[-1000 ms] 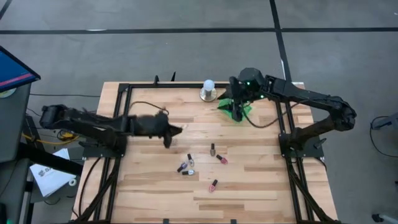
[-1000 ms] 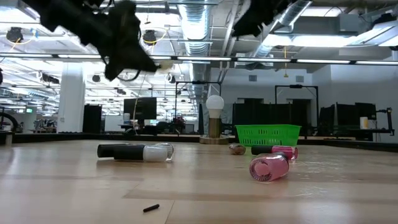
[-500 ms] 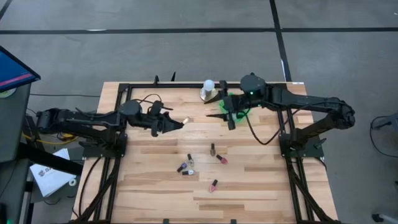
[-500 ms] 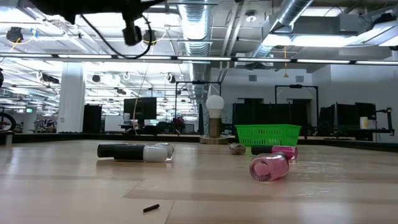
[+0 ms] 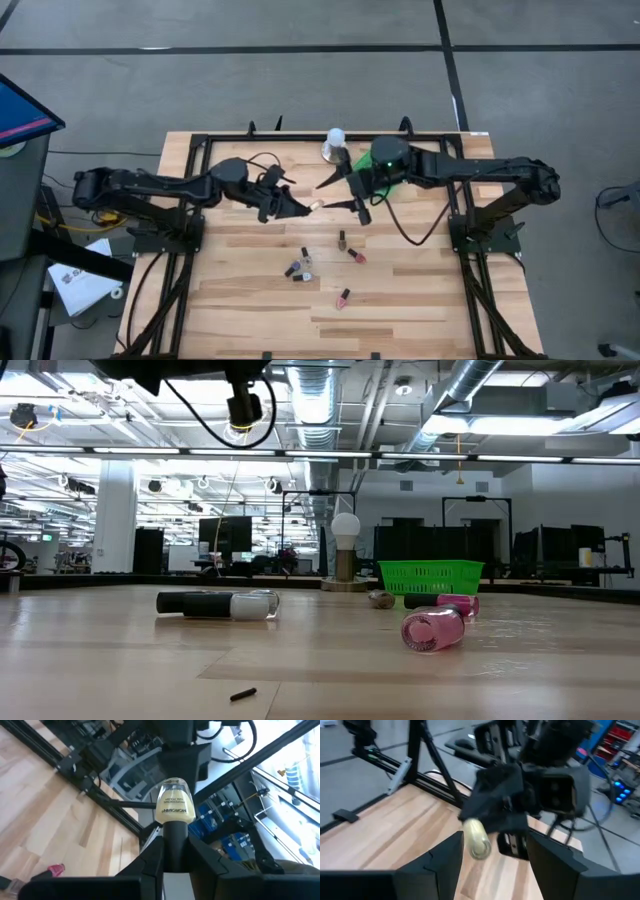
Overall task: Pick & Place Nail Polish
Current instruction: Put the yellow nail polish bottle into the green bin
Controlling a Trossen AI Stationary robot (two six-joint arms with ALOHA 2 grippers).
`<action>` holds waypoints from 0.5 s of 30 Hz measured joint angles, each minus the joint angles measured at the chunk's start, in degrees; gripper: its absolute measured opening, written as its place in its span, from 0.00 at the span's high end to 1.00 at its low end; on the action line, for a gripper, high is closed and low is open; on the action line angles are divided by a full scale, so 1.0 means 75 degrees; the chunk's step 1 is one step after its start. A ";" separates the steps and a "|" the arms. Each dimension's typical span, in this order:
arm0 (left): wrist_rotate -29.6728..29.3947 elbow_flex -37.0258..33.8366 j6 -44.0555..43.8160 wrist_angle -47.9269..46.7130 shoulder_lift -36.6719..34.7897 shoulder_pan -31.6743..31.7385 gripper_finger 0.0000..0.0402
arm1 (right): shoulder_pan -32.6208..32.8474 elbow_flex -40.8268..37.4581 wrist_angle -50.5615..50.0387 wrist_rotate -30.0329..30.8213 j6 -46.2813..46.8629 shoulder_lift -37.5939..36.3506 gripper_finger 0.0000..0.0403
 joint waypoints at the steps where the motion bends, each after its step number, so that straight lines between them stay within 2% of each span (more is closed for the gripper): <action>1: 0.0013 0.0027 0.0000 0.0006 0.0054 0.0000 0.86 | 0.0017 0.0000 -0.0008 -0.0036 0.0001 0.0000 0.49; 15: 0.0021 0.0038 -0.0003 0.0102 0.0132 0.0000 0.86 | 0.0169 -0.0003 0.0101 -0.0403 0.0003 0.0281 0.49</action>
